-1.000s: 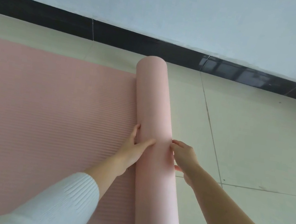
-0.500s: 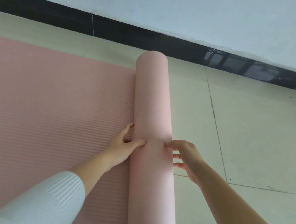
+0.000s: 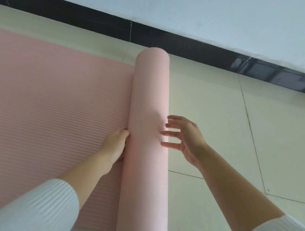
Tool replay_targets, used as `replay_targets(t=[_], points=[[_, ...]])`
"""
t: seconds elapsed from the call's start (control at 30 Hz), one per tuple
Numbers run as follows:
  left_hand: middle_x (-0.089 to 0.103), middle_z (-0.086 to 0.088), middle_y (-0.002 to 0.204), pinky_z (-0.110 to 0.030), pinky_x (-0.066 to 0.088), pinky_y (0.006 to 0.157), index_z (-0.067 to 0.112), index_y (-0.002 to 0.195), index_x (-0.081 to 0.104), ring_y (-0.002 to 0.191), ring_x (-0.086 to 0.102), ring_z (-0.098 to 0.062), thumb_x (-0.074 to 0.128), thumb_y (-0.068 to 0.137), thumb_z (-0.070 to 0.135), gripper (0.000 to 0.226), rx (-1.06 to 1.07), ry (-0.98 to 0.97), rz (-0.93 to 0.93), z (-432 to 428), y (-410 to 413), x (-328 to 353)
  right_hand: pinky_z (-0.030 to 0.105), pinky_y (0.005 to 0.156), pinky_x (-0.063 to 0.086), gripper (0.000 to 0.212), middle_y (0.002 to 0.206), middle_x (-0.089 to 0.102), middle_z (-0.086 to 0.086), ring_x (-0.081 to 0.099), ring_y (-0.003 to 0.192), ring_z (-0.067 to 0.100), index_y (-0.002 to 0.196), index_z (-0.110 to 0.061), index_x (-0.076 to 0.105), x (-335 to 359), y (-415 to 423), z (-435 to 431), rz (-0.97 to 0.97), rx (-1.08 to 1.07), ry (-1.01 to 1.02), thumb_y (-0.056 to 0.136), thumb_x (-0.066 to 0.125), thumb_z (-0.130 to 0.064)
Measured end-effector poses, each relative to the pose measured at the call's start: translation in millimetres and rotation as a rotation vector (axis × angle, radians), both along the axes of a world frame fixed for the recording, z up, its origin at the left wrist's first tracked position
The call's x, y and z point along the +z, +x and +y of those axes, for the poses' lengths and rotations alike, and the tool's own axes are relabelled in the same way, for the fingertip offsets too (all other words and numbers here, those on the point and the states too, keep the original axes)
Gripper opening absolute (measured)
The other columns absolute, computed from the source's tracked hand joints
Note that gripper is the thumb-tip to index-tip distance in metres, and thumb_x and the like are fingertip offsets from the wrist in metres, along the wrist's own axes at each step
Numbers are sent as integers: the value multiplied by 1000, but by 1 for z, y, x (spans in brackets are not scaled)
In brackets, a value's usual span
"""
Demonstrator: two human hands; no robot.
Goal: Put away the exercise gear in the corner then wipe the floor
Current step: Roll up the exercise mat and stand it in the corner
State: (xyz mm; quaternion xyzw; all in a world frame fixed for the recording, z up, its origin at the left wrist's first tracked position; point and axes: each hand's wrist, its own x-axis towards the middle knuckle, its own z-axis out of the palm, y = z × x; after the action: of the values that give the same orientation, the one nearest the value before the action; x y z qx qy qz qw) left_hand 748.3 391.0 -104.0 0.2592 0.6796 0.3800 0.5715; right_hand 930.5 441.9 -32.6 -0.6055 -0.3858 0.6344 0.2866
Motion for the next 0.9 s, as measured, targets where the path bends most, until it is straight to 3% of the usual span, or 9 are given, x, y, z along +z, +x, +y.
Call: replay_targets(t=[0.13,0.2,0.27,0.37,0.43,0.53,0.7,0.77,0.9], points=[[68,0,102,-37,52,81,28,103,62,91,65,-20,59,83,39,23,117,69,6,-5,-32,4,40,75,59,41,96,51,16,61,80,26,123,19,43,-12,-36,-11,30,-38,-64,83,53,16],[69,2,95,-33,50,69,26,105,62,82,65,-17,60,87,37,21,57,81,-55,-8,-45,4,37,80,55,41,95,58,11,57,80,22,121,4,58,-17,-52,-11,-203,84,10,80,63,5],[71,5,87,-29,51,62,24,105,64,74,65,-14,62,85,39,25,6,74,-99,-11,-60,-1,30,90,45,36,113,61,2,54,103,18,116,-21,68,-14,-66,-8,-375,213,79,82,67,-12],[73,10,93,-33,54,77,29,107,67,84,68,-12,63,80,45,32,-52,24,-87,-14,-90,-12,22,99,30,36,138,47,-6,43,126,13,116,-34,68,-10,-88,-11,-282,311,73,86,61,-14],[72,9,103,-40,52,92,30,110,67,97,67,-15,64,76,50,40,-81,-37,-76,-16,-103,-17,23,95,38,41,140,39,-2,47,117,18,118,-36,66,-14,-106,-18,-367,351,144,85,62,-12],[70,5,106,-41,56,86,34,118,61,95,68,-19,61,80,48,41,-76,-72,-39,-20,-109,-9,33,84,49,48,127,35,3,46,112,26,126,-26,51,-18,-128,-30,-586,283,240,82,68,-15],[68,-4,103,-39,52,80,34,105,63,88,64,-26,48,89,38,23,-125,-109,-12,-21,-109,12,32,85,40,95,142,33,9,44,125,29,145,-12,19,-13,-123,-39,-536,184,-15,77,75,-45],[68,0,109,-40,51,90,40,108,62,97,65,-24,46,89,44,25,-172,-93,8,-23,-107,10,33,91,42,108,144,36,6,43,128,29,149,-16,9,-19,-120,-40,-460,229,-77,73,75,-53],[64,10,121,-46,49,97,45,128,49,106,64,-17,54,74,62,57,-202,-47,59,-23,-98,2,43,92,51,101,125,51,0,55,110,24,140,-20,27,-34,-108,-34,-386,236,-49,60,84,-46]])
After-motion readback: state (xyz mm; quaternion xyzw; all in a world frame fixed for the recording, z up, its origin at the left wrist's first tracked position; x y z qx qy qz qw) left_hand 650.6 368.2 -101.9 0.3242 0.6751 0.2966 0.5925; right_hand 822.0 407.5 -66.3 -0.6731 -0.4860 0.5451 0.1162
